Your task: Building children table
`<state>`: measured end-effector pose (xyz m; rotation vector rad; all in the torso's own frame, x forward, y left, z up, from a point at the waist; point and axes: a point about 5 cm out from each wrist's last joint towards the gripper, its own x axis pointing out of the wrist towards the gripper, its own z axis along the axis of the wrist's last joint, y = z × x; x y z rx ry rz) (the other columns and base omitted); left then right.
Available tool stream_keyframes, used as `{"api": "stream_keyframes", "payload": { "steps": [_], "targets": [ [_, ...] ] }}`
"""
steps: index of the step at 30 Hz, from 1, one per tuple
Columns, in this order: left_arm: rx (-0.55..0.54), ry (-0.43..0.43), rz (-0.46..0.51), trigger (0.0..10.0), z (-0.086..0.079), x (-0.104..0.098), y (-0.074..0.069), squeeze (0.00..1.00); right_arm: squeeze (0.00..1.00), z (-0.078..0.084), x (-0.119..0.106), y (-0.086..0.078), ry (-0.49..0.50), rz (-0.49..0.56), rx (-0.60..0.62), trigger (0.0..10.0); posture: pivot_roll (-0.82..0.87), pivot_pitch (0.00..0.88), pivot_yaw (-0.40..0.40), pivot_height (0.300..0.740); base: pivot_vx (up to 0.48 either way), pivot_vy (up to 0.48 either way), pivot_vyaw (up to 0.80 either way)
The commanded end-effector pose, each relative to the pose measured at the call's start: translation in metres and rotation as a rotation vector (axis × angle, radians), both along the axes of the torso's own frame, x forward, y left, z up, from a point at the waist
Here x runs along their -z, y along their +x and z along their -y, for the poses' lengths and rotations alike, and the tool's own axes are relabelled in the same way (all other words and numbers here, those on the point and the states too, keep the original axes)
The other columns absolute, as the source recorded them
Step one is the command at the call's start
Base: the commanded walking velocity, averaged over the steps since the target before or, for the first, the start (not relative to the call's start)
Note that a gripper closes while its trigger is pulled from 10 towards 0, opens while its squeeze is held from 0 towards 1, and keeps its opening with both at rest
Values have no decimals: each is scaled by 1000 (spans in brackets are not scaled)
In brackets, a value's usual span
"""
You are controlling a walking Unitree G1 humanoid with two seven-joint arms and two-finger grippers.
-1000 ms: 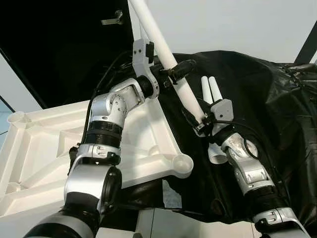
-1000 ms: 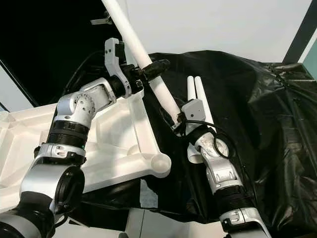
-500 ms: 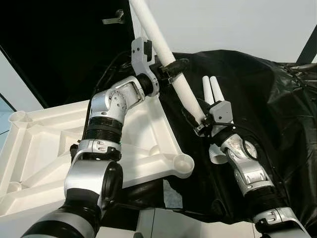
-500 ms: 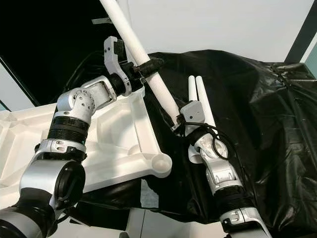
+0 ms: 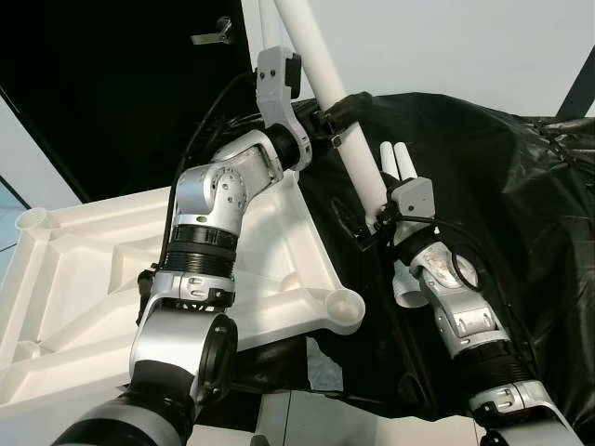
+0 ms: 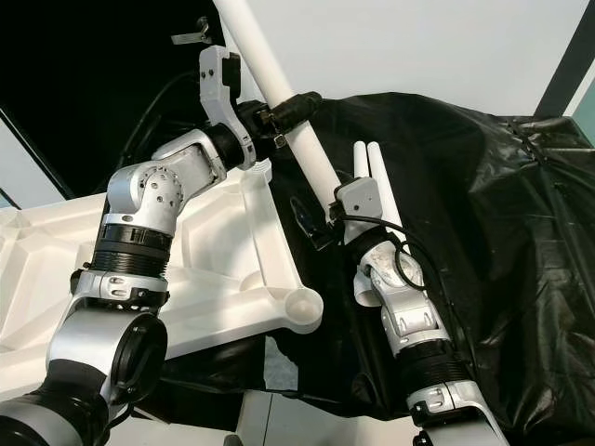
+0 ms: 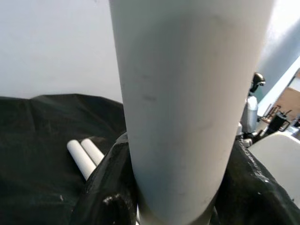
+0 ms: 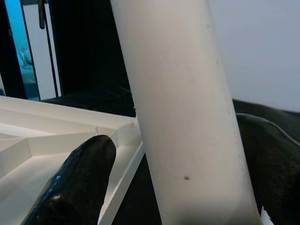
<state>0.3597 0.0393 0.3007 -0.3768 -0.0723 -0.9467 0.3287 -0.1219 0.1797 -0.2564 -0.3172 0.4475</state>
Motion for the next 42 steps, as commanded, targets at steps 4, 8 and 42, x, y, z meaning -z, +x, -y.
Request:
{"api": "stream_keyframes", "payload": {
  "steps": [4, 8, 42],
  "targets": [
    [36, 32, 135, 10000, 20, -7, -19, 0, 0, -9, -8, 7, -24, -43, -11, 10000, -7, 0, 77, 740, 0, 0, 0],
    [18, 67, 204, 10000, 29, -5, -28, 0, 0, -10, -12, 12, -49, -70, 12, 10000, -7, 0, 77, 740, 0, 0, 0],
    [-33, 159, 325, 10000, 51, 4, -44, 839, 0, -12, -22, 14, -137, -149, 28, 4078, -13, 0, 75, 740, 0, 0, 0]
  ]
}}
